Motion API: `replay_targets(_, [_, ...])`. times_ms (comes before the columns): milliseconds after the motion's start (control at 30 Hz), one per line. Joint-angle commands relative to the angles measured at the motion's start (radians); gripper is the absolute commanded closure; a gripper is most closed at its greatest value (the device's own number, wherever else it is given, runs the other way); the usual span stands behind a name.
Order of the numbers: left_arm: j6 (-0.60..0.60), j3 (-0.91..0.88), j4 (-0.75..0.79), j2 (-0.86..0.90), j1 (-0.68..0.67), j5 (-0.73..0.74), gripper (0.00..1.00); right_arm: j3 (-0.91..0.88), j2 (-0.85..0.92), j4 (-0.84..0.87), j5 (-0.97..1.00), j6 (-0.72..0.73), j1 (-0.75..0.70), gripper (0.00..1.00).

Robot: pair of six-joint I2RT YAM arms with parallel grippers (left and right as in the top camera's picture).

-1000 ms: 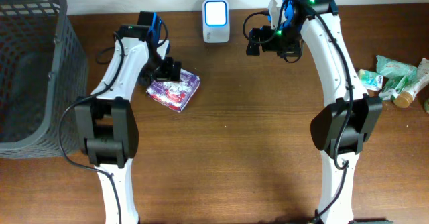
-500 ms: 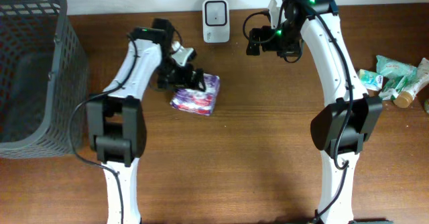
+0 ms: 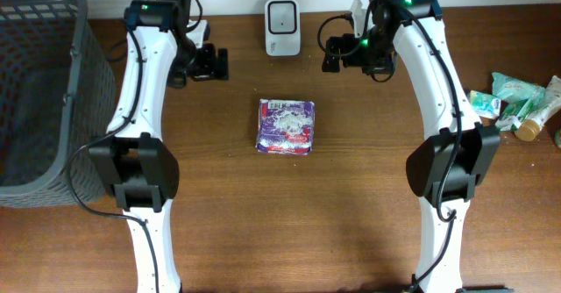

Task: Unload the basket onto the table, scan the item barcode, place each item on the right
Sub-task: 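Grasp the purple package with the right gripper and lift it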

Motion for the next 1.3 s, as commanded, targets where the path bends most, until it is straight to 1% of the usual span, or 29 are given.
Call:
replay_targets(0, [-0.029,-0.033,0.017,0.017,-0.013,-0.112,0.01,-0.008,-0.004,-0.001,0.01,-0.011,-0.002,0.01])
replay_targets(167, [-0.029,-0.109,0.08,0.019,-0.014,-0.13,0.01,-0.008,-0.004,0.008,-0.011,-0.011,-0.001,0.01])
replay_targets(200, [-0.029,-0.141,0.098,0.019,-0.007,-0.154,0.01,-0.008,-0.004,-0.01,-0.034,-0.011,-0.001,0.01])
replay_targets(267, [-0.029,-0.175,0.106,0.019,-0.002,-0.156,0.01,-0.011,-0.004,-0.042,-0.053,-0.011,0.004,0.01])
replay_targets(333, [-0.028,-0.187,0.106,0.019,-0.002,-0.156,0.01,-0.055,-0.004,-0.055,-0.013,-0.011,0.019,0.01])
replay_targets(433, [-0.029,-0.187,0.106,0.019,-0.002,-0.156,0.01,-0.185,-0.004,-0.074,0.043,-0.01,0.019,0.01])
replay_targets(533, [-0.028,-0.187,0.106,0.019,-0.006,-0.156,0.01,-0.312,-0.004,-0.014,-0.126,-0.019,-0.015,0.01])
replay_targets(567, [-0.028,-0.187,0.106,0.019,-0.006,-0.156,0.01,-0.359,-0.004,0.015,-0.269,-0.102,-0.036,0.01])
replay_targets(633, [-0.028,-0.187,0.106,0.019,-0.006,-0.156,0.01,-0.406,-0.004,0.019,-0.421,-0.22,-0.064,0.01])
replay_targets(700, [-0.028,-0.187,0.106,0.019,-0.006,-0.156,0.01,-0.445,-0.004,0.028,-0.43,-0.224,-0.081,0.01])
replay_targets(800, [-0.029,-0.187,0.106,0.019,-0.007,-0.156,0.01,-0.499,-0.004,0.096,-0.496,-0.223,-0.067,0.01])
replay_targets(833, [-0.028,-0.187,0.106,0.019,-0.006,-0.156,0.01,-0.523,-0.004,0.135,-0.538,-0.217,-0.06,0.01])
replay_targets(867, [-0.028,-0.187,0.106,0.019,-0.005,-0.156,0.01,-0.566,-0.004,0.21,-0.615,-0.201,-0.046,0.01])
replay_targets(900, [-0.028,-0.187,0.106,0.019,-0.005,-0.156,0.01,-0.601,-0.004,0.273,-0.636,-0.157,-0.037,0.01])
replay_targets(967, [-0.028,-0.187,0.106,0.019,-0.007,-0.156,0.01,-0.669,-0.004,0.402,-0.636,-0.054,-0.025,0.13])
replay_targets(1000, [-0.028,-0.187,0.106,0.019,-0.008,-0.156,0.01,-0.699,-0.004,0.454,-0.636,-0.001,-0.025,0.14])
replay_targets(1033, [-0.028,-0.187,0.106,0.019,-0.008,-0.156,0.01,-0.735,-0.004,0.515,-0.637,0.047,-0.025,0.21])
replay_targets(1067, [-0.028,-0.187,0.106,0.019,-0.006,-0.156,0.01,-0.769,-0.004,0.576,-0.652,0.078,-0.025,0.25])
replay_targets(1100, [-0.028,-0.187,0.106,0.019,-0.006,-0.156,0.01,-0.796,-0.004,0.624,-0.675,0.078,-0.021,0.29])
replay_targets(1167, [-0.028,-0.187,0.106,0.019,-0.006,-0.156,0.01,-0.832,-0.004,0.681,-0.695,0.077,-0.007,0.44])
replay_targets(1200, [-0.028,-0.187,0.106,0.019,-0.008,-0.156,0.01,-0.837,-0.004,0.696,-0.696,0.077,0.004,0.5])
replay_targets(1233, [-0.028,-0.187,0.106,0.019,-0.008,-0.156,0.01,-0.837,-0.004,0.712,-0.702,0.078,0.017,0.51])
replay_targets(1267, [-0.028,-0.187,0.106,0.019,-0.008,-0.156,0.01,-0.837,-0.004,0.734,-0.724,0.081,0.03,0.56])
